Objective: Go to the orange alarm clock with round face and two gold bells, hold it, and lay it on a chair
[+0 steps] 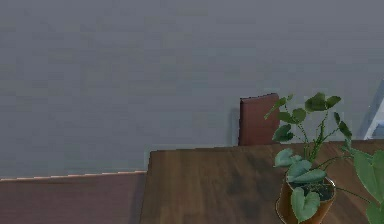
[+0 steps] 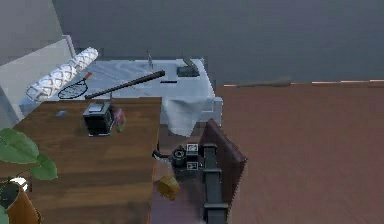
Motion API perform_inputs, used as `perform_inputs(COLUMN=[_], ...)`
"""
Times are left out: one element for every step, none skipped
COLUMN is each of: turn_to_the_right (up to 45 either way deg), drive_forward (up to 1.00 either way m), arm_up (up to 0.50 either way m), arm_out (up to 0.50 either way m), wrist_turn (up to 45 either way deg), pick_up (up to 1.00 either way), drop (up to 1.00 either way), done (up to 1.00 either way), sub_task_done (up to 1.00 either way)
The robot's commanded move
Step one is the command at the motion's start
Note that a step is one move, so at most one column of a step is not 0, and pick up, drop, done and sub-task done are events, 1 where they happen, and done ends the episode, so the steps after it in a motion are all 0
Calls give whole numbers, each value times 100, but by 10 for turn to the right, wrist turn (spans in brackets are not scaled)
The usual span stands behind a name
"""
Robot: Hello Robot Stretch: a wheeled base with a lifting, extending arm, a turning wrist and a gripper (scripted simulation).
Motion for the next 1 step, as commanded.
perform_inputs(turn_to_the_right=[0], drive_forward=[0], arm_up=[0], arm_out=[0], wrist_turn=[0], pick_up=[0], drop=[0], done=[100], sub_task_done=[0])
